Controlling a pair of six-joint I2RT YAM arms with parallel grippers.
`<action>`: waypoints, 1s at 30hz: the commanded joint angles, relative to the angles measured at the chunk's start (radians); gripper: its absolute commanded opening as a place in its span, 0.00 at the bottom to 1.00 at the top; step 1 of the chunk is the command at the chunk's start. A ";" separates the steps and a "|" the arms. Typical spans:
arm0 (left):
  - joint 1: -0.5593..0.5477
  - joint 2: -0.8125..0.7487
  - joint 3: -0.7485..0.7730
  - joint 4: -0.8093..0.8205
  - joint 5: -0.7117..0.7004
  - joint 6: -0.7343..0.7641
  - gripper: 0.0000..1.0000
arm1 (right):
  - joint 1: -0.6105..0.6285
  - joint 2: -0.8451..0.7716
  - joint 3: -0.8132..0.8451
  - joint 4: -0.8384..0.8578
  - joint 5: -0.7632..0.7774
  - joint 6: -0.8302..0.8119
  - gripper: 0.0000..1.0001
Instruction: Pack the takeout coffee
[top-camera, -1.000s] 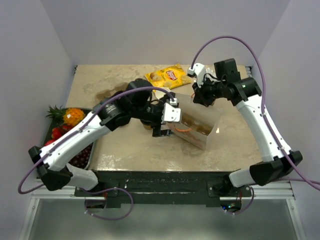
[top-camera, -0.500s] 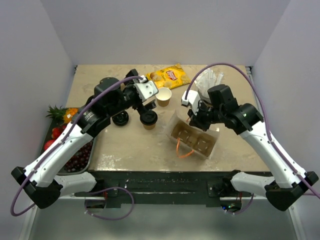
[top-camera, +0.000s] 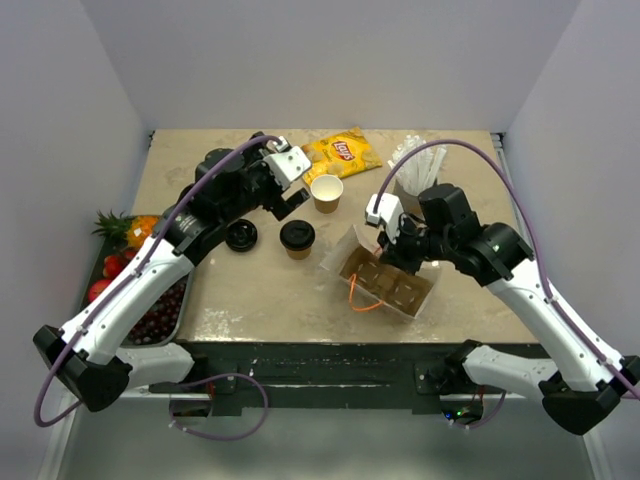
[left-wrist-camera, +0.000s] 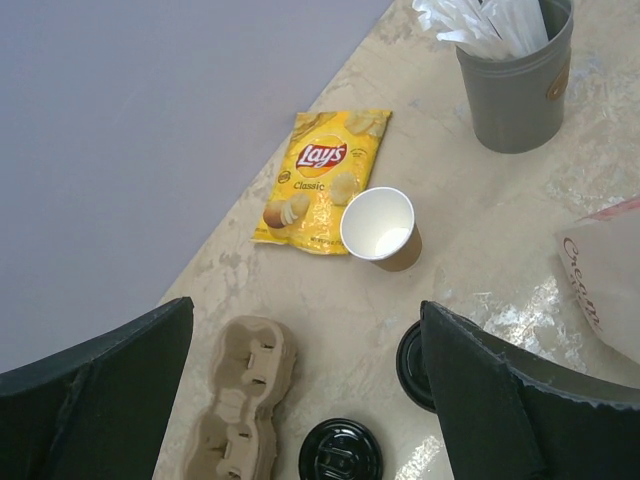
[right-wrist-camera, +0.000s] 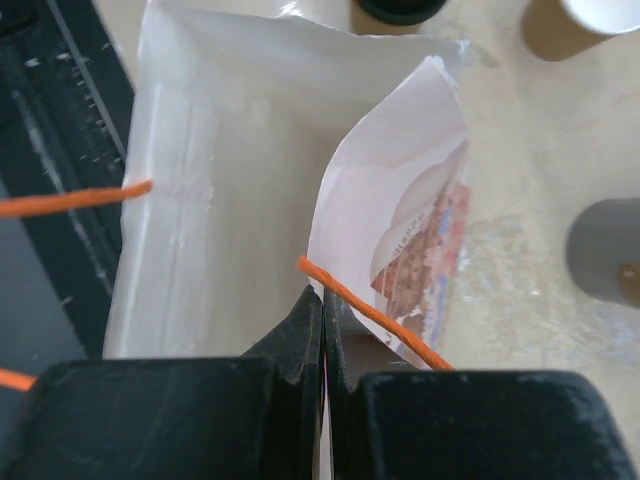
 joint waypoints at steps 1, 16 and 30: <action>0.007 0.036 0.029 0.069 -0.009 -0.033 1.00 | 0.002 0.044 0.127 0.116 0.170 -0.014 0.00; 0.021 0.037 -0.006 0.094 -0.028 -0.073 1.00 | 0.008 0.064 0.163 0.138 0.137 -0.119 0.00; 0.036 0.030 -0.020 0.088 0.003 -0.091 1.00 | 0.010 0.090 0.088 0.369 0.373 -0.337 0.00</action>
